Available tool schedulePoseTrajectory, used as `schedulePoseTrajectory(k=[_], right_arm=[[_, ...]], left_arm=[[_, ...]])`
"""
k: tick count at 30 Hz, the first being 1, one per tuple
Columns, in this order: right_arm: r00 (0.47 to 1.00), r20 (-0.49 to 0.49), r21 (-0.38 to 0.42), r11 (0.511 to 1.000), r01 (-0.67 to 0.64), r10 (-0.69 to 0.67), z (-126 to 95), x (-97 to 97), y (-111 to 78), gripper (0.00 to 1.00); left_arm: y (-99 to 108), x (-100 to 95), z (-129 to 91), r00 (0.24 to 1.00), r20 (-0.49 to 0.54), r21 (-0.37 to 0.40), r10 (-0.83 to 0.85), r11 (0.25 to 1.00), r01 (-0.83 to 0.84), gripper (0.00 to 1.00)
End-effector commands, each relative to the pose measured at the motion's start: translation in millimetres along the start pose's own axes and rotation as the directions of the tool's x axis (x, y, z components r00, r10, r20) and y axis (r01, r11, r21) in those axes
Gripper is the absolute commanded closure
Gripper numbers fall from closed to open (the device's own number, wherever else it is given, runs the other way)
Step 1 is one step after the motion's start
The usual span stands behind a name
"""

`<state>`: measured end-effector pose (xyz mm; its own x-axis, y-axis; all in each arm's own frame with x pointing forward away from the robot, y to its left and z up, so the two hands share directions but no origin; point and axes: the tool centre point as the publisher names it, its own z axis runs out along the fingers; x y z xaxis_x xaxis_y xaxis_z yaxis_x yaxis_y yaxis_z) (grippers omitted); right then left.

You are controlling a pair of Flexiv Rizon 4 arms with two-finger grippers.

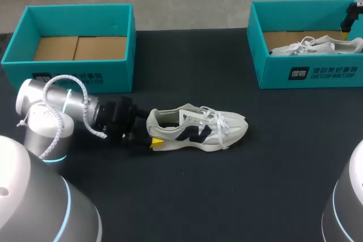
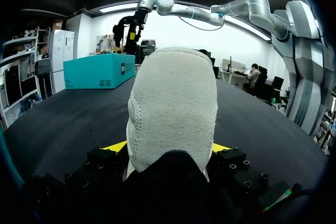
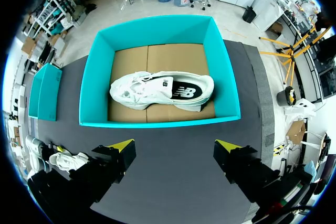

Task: Take the shoe out of the shoebox, open the shoe tongue, remove and reinsert the insole, then place the shoe into the shoebox

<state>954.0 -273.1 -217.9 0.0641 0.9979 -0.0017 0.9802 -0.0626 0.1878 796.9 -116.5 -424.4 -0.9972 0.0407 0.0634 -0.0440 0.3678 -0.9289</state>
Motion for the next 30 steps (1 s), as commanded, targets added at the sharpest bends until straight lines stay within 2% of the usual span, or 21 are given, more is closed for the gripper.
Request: schedulePoseTrajectory(k=[1,4,20,24,30], right_arm=[[1.000,0.001,-0.002,1.000,-0.001,0.001,0,0.3,-1.1,0.00],[1.000,0.001,-0.002,1.000,-0.001,0.001,0,0.3,-1.1,0.00],[1.000,0.001,-0.002,1.000,-0.001,0.001,0,0.3,-1.1,0.00],[0.998,0.065,0.007,1.000,0.009,-0.009,-13,28.5,-6.0,0.00],[0.999,0.032,0.015,0.999,-0.044,0.043,-29,65.1,-23.7,0.00]], left_arm=[[4,-1.0,2,1.000,-0.008,-0.004,-0.004,1.000,0.004,1.00],[6,1.0,-2,0.999,-0.015,0.017,-0.040,0.999,0.041,1.00],[6,1.0,-2,0.999,-0.015,0.017,-0.040,0.999,0.041,1.00],[6,1.0,-2,0.999,-0.015,0.017,-0.040,0.999,0.041,1.00],[6,1.0,-2,0.999,-0.015,0.017,-0.040,0.999,0.041,1.00]])
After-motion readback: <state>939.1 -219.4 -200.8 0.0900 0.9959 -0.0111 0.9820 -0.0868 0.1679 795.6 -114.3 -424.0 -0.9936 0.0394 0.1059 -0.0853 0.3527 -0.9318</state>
